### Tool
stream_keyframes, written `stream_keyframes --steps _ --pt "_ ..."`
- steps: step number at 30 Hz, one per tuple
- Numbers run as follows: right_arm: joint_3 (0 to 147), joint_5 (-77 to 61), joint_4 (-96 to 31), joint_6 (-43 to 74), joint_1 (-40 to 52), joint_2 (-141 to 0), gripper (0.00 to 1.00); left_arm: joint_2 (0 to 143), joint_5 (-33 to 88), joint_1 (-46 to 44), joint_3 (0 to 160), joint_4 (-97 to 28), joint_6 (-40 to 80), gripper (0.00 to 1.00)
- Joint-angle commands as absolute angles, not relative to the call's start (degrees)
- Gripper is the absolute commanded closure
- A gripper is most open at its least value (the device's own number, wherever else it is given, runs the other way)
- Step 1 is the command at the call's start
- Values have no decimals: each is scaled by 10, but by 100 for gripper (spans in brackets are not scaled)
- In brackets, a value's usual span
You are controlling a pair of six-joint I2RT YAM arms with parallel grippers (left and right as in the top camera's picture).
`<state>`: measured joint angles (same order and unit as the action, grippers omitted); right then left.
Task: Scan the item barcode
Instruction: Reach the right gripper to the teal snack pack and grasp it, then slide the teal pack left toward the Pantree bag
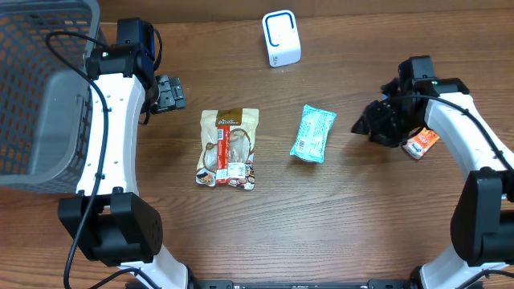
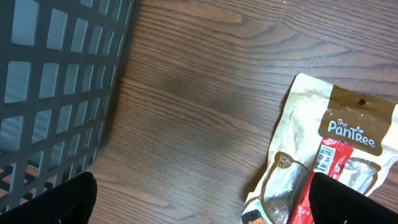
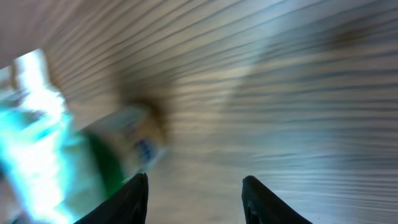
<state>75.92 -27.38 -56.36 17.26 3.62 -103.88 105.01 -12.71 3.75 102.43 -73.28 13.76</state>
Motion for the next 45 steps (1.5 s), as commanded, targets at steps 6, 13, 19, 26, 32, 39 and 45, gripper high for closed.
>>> stream_keyframes --steps 6,13,19,26,32,39,45 --pt "769 -379 -574 163 70 -985 50 1049 -135 34 1033 -732 137 0" --pt "769 -255 -555 213 136 -985 50 1049 -135 34 1033 -732 137 0" --pt "768 -159 -545 262 173 -985 50 1049 -135 34 1033 -732 137 0" --pt "768 -158 -509 262 207 -988 51 1049 -135 34 1033 -732 137 0" --pt "768 -140 -506 273 213 -1007 50 1049 -135 34 1033 -732 137 1" --pt "769 -140 -506 273 213 -1007 82 1049 -135 34 1033 -732 137 0" --pt "770 -140 -501 272 213 -974 96 1049 -135 34 1033 -732 137 0"
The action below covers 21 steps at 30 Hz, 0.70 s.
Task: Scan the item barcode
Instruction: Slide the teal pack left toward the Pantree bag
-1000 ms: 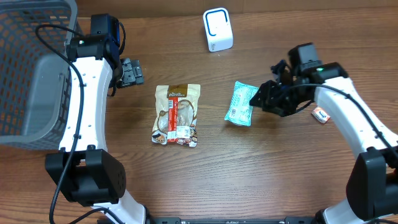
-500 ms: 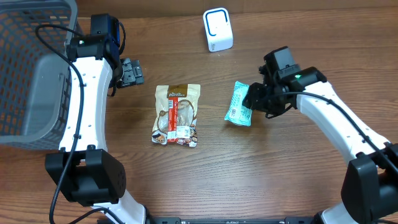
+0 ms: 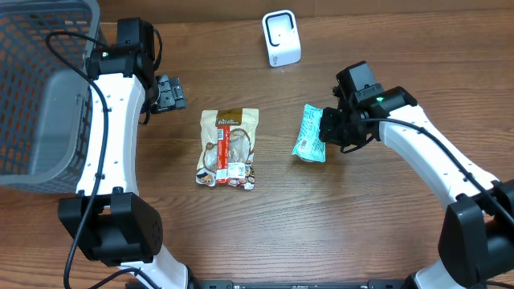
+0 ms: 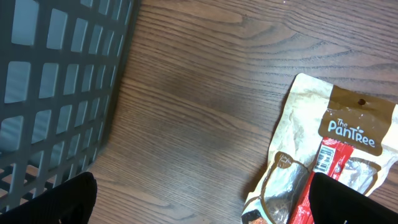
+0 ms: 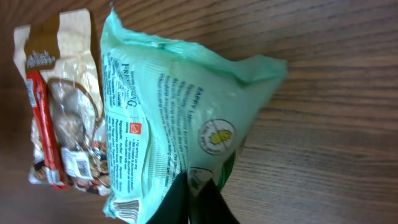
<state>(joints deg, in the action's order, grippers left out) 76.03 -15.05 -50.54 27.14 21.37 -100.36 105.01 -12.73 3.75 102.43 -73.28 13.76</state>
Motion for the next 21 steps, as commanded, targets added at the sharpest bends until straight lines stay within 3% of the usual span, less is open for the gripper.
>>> stream_keyframes --steps 1,8,21 --pt "770 -142 -496 272 213 -965 96 1049 -135 34 1033 -732 137 1" --pt "770 -222 -423 272 244 -938 96 1049 -135 34 1033 -732 137 0" --pt "769 -99 -397 266 364 -986 96 1049 -135 34 1033 -732 137 0"
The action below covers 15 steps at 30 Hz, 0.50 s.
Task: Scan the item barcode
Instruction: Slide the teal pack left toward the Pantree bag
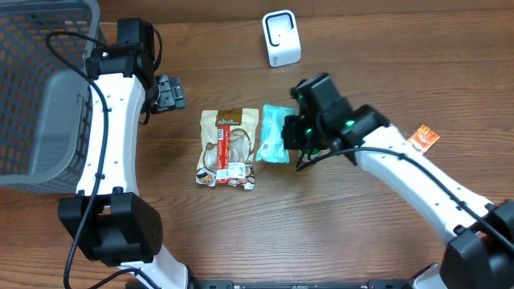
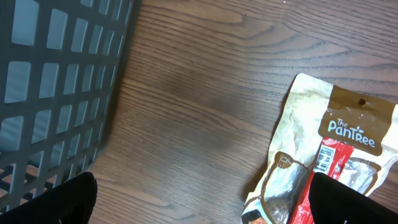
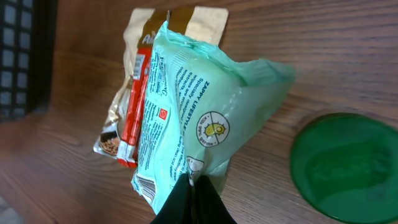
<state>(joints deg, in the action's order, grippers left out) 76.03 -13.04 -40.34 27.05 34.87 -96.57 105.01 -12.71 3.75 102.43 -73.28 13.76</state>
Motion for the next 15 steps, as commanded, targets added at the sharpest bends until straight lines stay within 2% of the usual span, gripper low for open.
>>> stream_keyframes --steps 1,15 --pt "769 -99 -397 266 370 -993 96 1049 -135 34 1033 -733 137 0" --pt "769 -101 -393 266 389 -1049 96 1049 -135 34 1033 -732 137 1"
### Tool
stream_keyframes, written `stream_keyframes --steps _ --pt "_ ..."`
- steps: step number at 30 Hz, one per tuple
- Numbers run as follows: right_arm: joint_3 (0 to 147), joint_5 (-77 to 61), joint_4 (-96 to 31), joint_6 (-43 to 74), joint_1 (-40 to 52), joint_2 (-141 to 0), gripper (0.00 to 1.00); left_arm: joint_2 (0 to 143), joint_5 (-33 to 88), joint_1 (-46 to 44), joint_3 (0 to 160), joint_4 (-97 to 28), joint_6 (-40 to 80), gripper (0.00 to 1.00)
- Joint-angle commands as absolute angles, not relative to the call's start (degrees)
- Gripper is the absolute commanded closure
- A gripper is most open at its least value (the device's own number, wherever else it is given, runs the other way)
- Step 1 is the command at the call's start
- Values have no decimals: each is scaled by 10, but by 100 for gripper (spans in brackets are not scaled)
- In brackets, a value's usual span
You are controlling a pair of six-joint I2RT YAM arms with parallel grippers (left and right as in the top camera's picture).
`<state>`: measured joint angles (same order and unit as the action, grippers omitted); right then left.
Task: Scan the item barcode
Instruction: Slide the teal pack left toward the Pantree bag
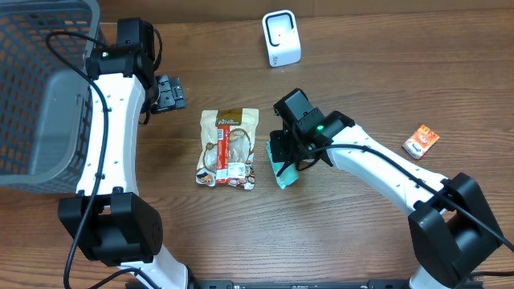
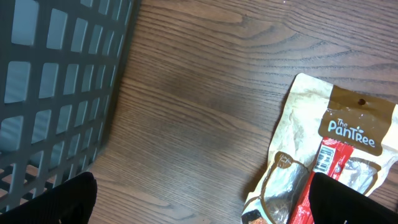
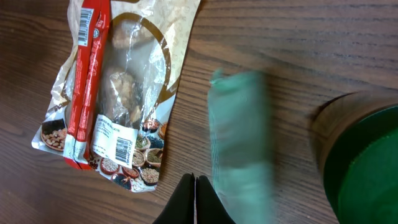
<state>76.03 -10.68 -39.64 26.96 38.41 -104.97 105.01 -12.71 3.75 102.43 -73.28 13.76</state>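
Observation:
The green packet (image 1: 283, 173) shows as a narrow teal strip just under my right gripper (image 1: 282, 155), right of the tan nut bag (image 1: 229, 148). In the right wrist view the packet (image 3: 239, 149) is a blurred green band beside my right gripper (image 3: 194, 179), whose jaws are pressed together with nothing visible between them. The nut bag (image 3: 118, 87) lies flat, barcode label up. The white scanner (image 1: 281, 38) stands at the back. My left gripper (image 1: 170, 93) hangs open and empty by the basket, the nut bag (image 2: 323, 155) at its right.
A grey mesh basket (image 1: 36, 88) fills the far left, and its wall (image 2: 56, 81) is close to the left gripper. A small orange packet (image 1: 421, 140) lies at the right. A round green shape (image 3: 367, 162) fills the right edge of the right wrist view.
The right gripper has shifted slightly left and nearer the table's front. The green packet hung from its fingertips then; now it is a blur beside the shut fingers. The left arm is unchanged.
The right gripper was first open at the right, near the orange packet, with the green packet flat mid-table. Then it was shut on the packet's right end. Then it held the packet up beside the nut bag, and now the packet is off its tips.

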Motion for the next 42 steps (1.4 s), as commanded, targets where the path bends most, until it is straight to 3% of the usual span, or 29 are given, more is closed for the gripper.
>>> stream_keyframes --steps 1,3,6,8,27,42 --pt "769 -101 -393 266 389 -1049 96 1049 -135 34 1033 -732 137 0" --pt "769 -101 -393 266 389 -1049 95 1049 -135 34 1033 -732 137 0" --pt "769 -101 -393 266 389 -1049 66 1049 -135 34 1033 -732 137 0" --pt "769 -101 -393 266 389 -1049 62 1049 -135 34 1033 -732 137 0" --pt "769 -9 -404 286 389 -1059 61 1049 -135 34 1033 -732 137 0" --pt "769 64 -492 286 389 -1061 61 1049 -135 34 1033 -732 137 0"
